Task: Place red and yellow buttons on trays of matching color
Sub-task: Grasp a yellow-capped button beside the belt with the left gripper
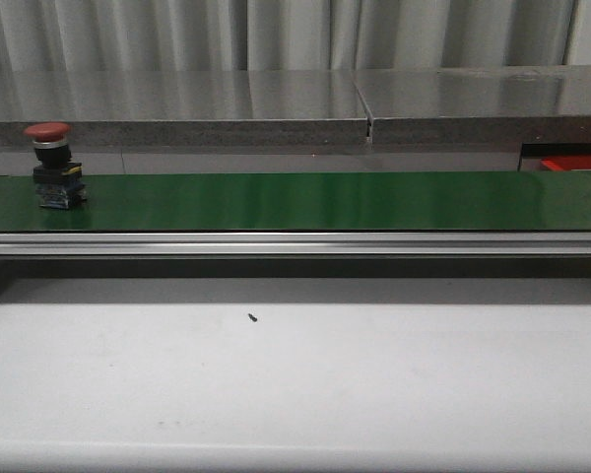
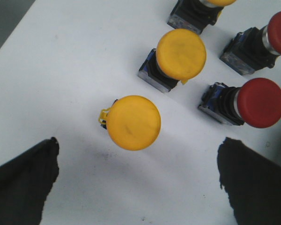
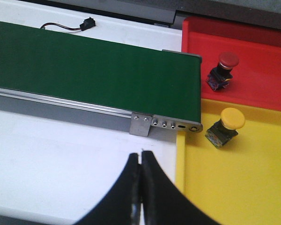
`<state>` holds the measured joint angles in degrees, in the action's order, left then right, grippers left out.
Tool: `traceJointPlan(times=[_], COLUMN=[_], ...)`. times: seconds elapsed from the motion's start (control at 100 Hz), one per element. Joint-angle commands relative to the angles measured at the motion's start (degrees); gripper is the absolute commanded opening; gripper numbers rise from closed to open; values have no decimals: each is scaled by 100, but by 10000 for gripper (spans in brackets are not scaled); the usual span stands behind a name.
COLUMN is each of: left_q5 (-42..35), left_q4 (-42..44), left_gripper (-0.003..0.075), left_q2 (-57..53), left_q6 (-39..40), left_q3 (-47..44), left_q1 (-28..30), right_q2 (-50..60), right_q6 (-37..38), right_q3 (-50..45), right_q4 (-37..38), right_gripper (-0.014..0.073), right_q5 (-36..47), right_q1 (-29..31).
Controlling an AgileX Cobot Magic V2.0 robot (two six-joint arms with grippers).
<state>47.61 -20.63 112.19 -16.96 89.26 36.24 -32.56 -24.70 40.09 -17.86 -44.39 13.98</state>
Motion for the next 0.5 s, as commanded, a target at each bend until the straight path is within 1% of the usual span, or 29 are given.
traceJointPlan(times=[0.0,0.24,0.38,0.49], left_q5=[-279,-373,-580,-695], left_q4=[-146,-135,-126,-74], left_gripper=[639,639,638,602], left_q2=[-223,144,283,315], left_q6=[14,14,14,14], left_q3=[170,170,170,170], left_q1=[-36,-138,-152,-152], right_q2=[2,2,2,2], right_q6=[-49,-49,-49,-49], right_q3=[132,132,132,132], right_q4=[-60,-60,-60,-60], right_gripper=[-69,-69,-69,-69], right_q5=[333,333,333,333], right_q1=[-22,-22,-22,-22])
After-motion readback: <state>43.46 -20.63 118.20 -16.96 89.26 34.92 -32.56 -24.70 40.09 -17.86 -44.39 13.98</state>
